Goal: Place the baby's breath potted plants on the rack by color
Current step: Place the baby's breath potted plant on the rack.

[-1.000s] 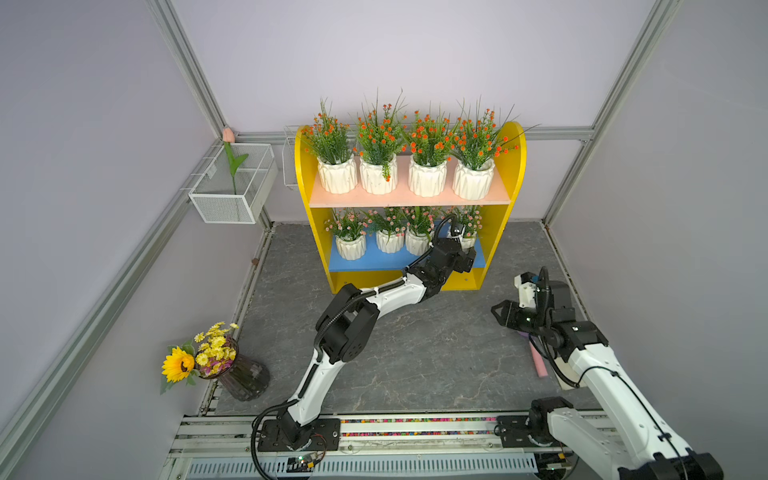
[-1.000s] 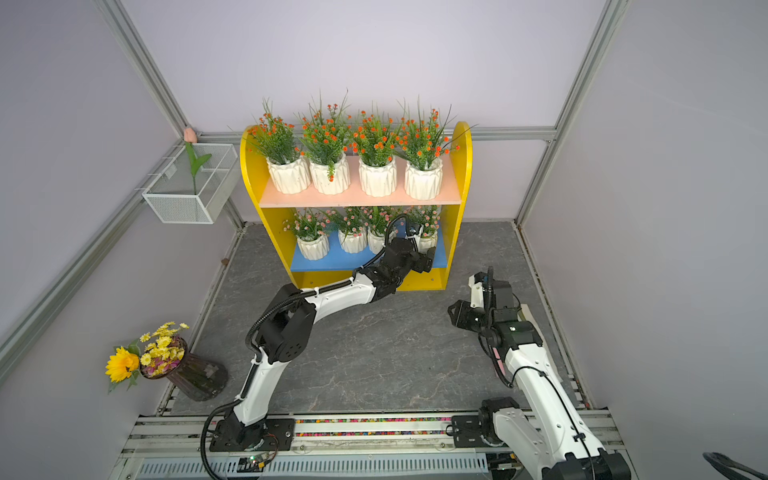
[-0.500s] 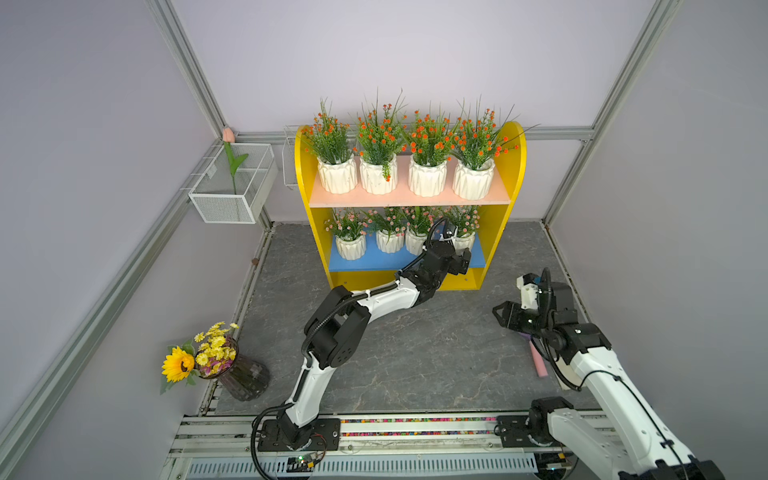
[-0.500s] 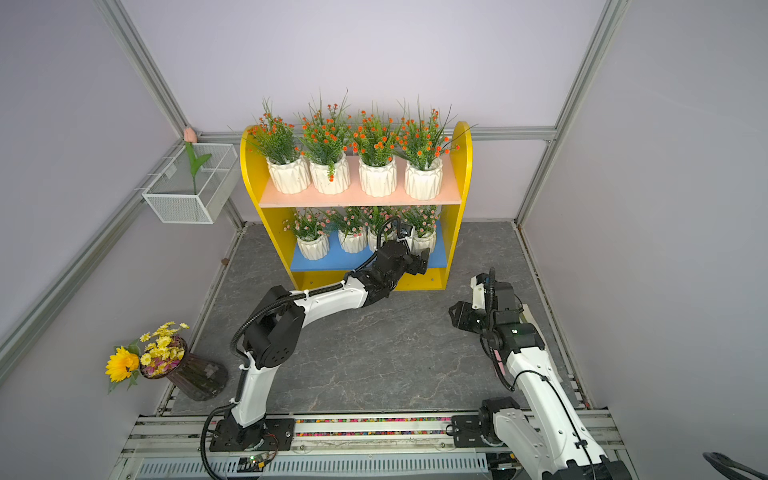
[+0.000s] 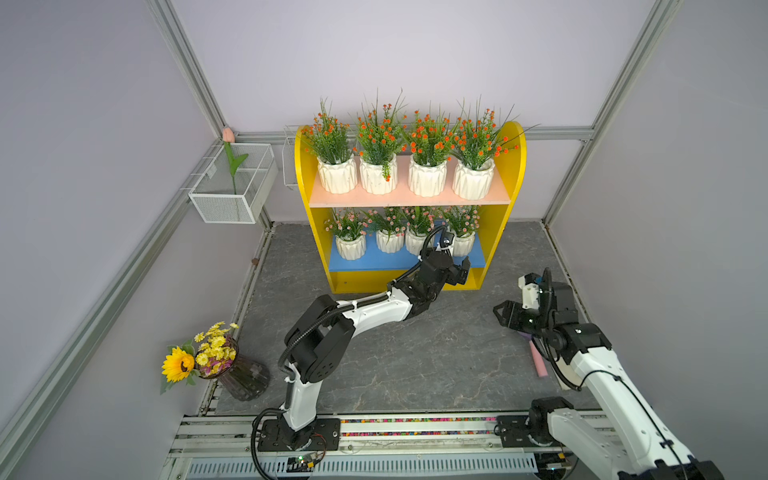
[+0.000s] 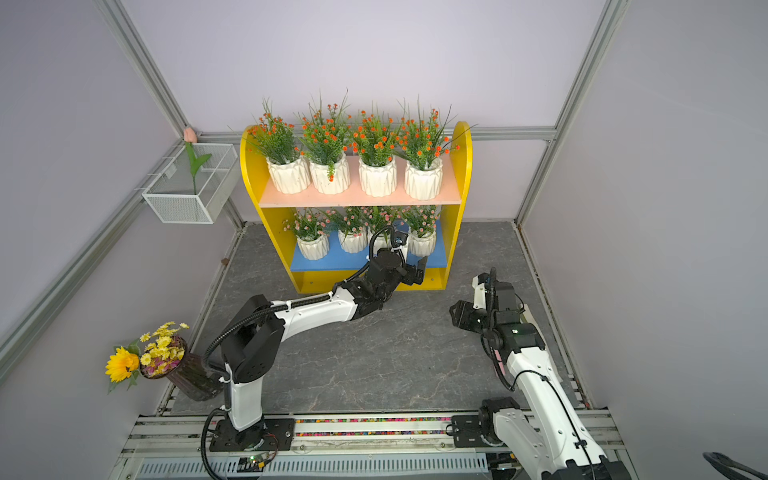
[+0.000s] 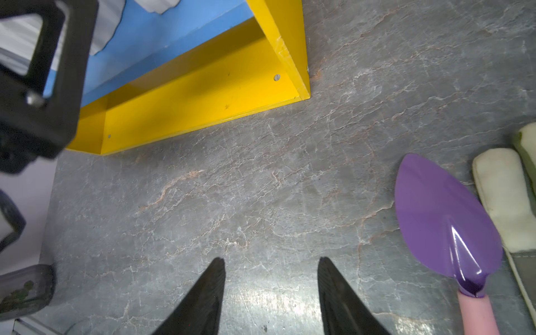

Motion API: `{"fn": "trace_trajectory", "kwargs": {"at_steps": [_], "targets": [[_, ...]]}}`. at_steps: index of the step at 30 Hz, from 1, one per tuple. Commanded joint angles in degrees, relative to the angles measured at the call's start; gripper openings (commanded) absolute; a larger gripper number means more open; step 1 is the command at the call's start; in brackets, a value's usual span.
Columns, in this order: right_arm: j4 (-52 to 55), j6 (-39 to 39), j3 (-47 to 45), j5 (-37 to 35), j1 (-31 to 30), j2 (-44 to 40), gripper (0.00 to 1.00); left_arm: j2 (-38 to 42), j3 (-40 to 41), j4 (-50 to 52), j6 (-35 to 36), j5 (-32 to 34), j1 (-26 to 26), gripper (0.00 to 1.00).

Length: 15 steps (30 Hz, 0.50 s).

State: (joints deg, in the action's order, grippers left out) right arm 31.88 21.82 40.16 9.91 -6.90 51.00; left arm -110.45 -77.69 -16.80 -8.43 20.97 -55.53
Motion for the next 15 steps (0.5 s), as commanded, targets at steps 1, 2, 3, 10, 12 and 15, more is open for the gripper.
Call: {"fn": "trace_trajectory", "kwargs": {"at_steps": [1, 2, 3, 10, 12, 15], "targets": [[-1.90, -0.94, -1.04, -2.34, 0.66, -0.79, 0.63, 6.09, 3.88, 2.21, -1.55, 3.36, -2.32, 1.00], [-2.37, -1.09, -1.13, -2.78, 0.98, -0.74, 0.68, 7.80, 5.19, 4.37, -2.06, 4.39, -2.63, 1.00], [-3.13, -1.21, -1.38, -3.28, 1.14, -0.84, 0.73, 9.63, 6.25, 7.16, -2.73, 5.64, -2.57, 1.00], [-7.92, -1.49, -2.41, -4.11, 3.19, -0.15, 0.88, 22.33, 8.46, 32.53, -8.36, 26.52, -2.08, 1.00], [-7.81, -1.51, -1.74, -5.35, 3.83, 0.88, 0.88, 26.61, 8.13, 39.60, -8.79, 26.98, 0.06, 1.00], [-8.64, -0.97, -1.21, -8.80, 4.40, 1.10, 0.88, 33.08, 9.44, 44.43, -6.79, 26.25, 4.69, 1.00]]}}
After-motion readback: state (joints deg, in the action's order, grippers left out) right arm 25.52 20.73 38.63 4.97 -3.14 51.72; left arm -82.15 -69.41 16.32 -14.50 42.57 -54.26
